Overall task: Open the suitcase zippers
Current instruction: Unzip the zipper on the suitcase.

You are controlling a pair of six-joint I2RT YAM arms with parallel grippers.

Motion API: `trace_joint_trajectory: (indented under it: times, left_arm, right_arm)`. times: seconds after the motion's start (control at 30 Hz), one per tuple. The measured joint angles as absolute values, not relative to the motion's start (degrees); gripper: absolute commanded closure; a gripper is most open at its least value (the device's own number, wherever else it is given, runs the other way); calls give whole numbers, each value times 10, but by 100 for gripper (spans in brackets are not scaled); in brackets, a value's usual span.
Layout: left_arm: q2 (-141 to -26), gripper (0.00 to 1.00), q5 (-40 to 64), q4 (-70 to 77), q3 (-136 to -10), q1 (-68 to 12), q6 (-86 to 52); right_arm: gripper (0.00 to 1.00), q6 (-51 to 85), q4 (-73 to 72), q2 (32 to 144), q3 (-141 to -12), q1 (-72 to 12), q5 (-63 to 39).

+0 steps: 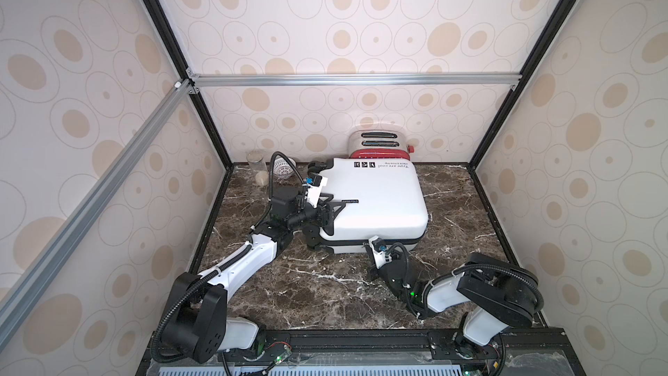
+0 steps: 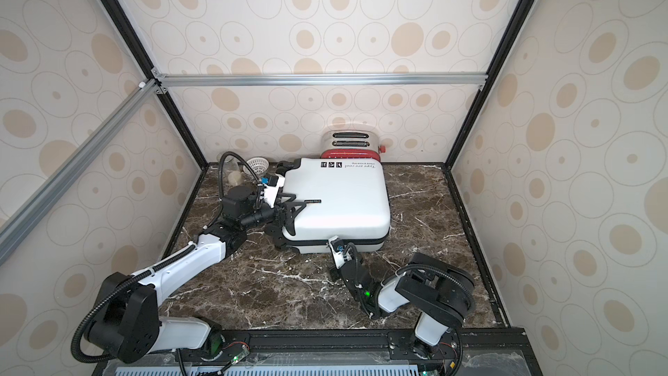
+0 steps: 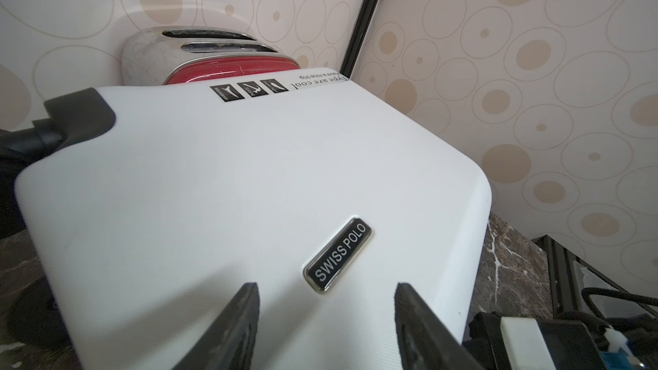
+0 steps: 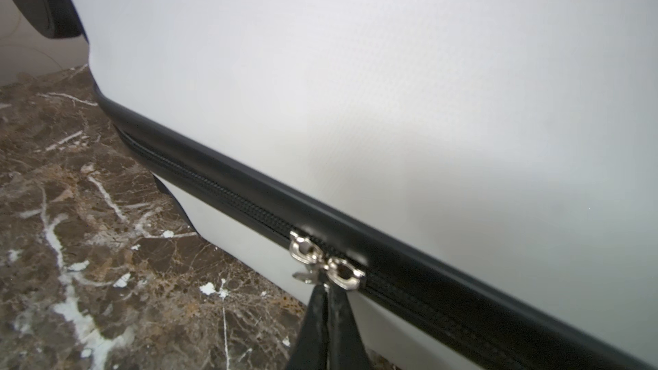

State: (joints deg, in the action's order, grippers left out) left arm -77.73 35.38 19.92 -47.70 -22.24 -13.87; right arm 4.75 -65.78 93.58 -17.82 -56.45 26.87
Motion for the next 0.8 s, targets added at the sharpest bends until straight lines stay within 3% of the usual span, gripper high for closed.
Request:
trace_joint_trajectory:
  times: [0.1,0.2,0.3,0.53,0.63,0.8]
  left_arm:
    - [-777,38,351,198,-477,-222,-135]
    - [-777,38,349,197,-477,-222,-131]
    - [-777,38,348,197,-477,-222,-129]
    - [-777,38,348,195,-477,-222,-126]
    - [-775,38,346,192,-477,-222,-125]
    - [-774,38,345,190,-477,-222,-125]
  right_arm:
    - [99,48,-648,927,-177,-565,269]
    - [77,54,-633,915,-177,-565,269]
    - [69,67,-611,902,-177,-567,264]
    - [65,97,-573,866,-159,-566,269]
    - [59,103,-544,842,-151,-566,273]
    - [59,98,-523,835,-158,-566,277]
